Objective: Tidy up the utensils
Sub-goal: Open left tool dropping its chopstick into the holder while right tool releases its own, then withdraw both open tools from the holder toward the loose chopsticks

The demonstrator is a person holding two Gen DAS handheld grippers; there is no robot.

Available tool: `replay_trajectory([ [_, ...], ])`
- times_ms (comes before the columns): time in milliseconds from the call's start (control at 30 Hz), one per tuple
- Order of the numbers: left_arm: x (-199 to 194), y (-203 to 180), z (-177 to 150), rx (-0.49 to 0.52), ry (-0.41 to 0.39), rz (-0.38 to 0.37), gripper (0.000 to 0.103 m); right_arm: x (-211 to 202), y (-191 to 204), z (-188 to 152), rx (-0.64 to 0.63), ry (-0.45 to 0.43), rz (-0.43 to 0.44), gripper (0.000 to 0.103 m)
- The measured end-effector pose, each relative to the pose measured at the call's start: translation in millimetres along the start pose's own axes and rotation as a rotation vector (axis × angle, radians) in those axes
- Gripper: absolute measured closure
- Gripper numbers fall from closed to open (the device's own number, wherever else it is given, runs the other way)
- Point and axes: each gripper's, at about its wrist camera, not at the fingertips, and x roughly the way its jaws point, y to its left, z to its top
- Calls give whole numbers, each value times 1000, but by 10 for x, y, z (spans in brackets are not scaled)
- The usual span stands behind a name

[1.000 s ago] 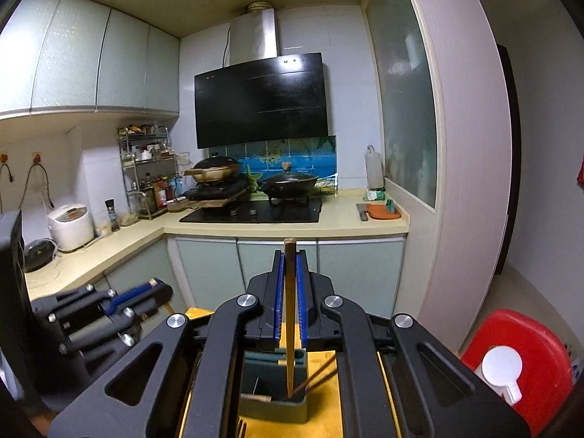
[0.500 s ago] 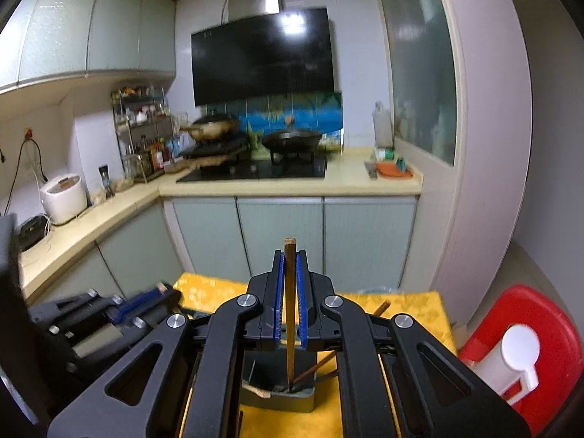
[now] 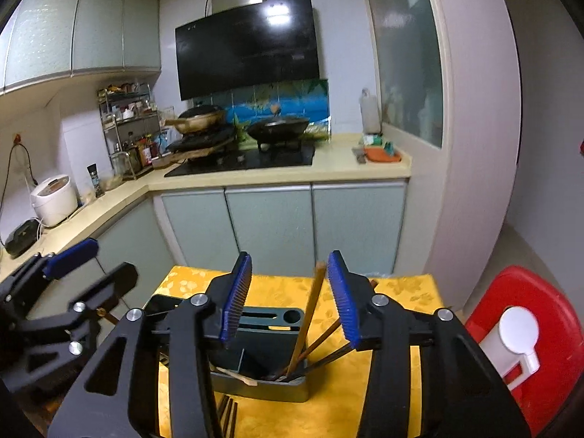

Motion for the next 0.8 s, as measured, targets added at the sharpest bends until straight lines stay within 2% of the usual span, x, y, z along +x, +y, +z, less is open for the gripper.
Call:
replay_trajectory([
  [67, -78, 42, -1, -12, -8, 0, 25, -74, -27, 4, -2, -17, -7, 58],
  [167, -198, 88, -59, -21, -13, 1, 20, -232, -69, -2, -7, -55, -25, 55],
  [367, -395, 115, -290, 1, -14, 28, 18, -548, -80, -101, -28, -108, -36, 54],
  [500, -552, 122, -492, 14, -12, 48, 17, -746, -20, -287, -60, -129, -45, 54],
  [800, -854, 171, -915, 3, 22, 55, 17, -1001, -17, -786, -45, -103, -36, 54],
])
